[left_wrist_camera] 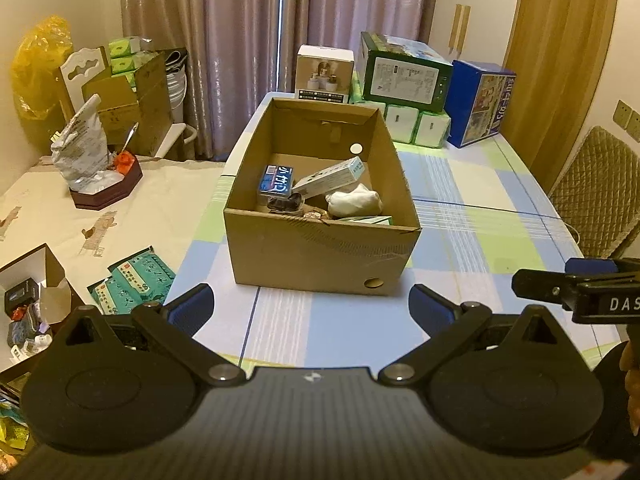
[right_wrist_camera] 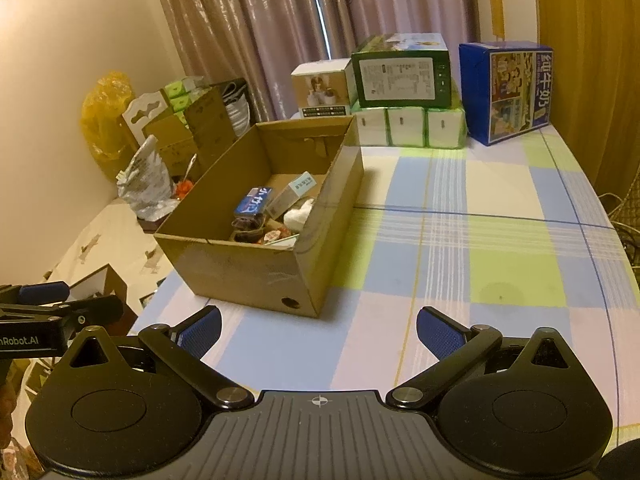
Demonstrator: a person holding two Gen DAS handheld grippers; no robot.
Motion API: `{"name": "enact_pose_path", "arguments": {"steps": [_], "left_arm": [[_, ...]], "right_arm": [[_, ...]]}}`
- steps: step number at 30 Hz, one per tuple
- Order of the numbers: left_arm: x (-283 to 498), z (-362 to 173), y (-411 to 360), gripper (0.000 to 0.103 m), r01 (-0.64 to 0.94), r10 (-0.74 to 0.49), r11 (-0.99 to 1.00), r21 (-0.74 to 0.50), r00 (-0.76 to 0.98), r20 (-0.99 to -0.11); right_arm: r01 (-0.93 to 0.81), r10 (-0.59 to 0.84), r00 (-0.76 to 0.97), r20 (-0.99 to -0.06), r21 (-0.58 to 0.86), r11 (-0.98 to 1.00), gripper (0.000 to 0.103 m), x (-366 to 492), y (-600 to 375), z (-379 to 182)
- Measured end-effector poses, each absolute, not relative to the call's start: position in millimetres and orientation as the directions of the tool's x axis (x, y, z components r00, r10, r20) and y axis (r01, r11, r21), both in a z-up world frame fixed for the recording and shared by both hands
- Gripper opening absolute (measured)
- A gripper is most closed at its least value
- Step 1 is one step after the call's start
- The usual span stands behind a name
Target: Organize objects
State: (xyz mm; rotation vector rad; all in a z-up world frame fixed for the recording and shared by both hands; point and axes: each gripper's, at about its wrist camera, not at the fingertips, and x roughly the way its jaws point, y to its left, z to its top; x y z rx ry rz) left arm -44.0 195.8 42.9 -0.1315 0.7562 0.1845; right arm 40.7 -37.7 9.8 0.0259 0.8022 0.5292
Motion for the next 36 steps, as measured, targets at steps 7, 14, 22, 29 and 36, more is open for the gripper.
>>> {"name": "enact_pose_path", "arguments": {"steps": [7, 14, 22, 29, 36], "left_arm": [[-44.4, 41.0, 194.6, 0.102, -0.231, 0.138, 0.972, -0.044, 0.711, -0.690], [-44.6, 39.8, 194.4, 0.102, -0.229, 0.135, 0.972, -0.045, 0.709, -0.692], [-44.7, 38.5, 193.2, 0.102, -0.229, 0.135, 0.972, -0.045, 0.708, -0.693], [-44.1, 36.2, 193.9, 0.102, -0.234, 0.134, 0.971, -0.050, 0.706, -0.696], [-44.2, 36.0, 194.9, 0.102, -0.236, 0.134, 0.970, -0.052, 0.704, -0.697]], "right_arm": [[-0.447, 0.463, 0.573, -0.676, 0.215, 0.868, 0.101, 38.0, -36.2, 9.2], [-0.450, 0.463, 0.569, -0.680, 0.213, 0.867, 0.101, 36.5, -33.0, 7.3], [-0.450, 0.461, 0.568, -0.682, 0.212, 0.867, 0.101, 35.0, -31.1, 5.9], [-0.450, 0.461, 0.568, -0.682, 0.212, 0.868, 0.101, 35.2, -31.0, 5.8], [-0.449, 0.461, 0.568, -0.682, 0.213, 0.868, 0.101, 32.9, -29.8, 4.5]]}}
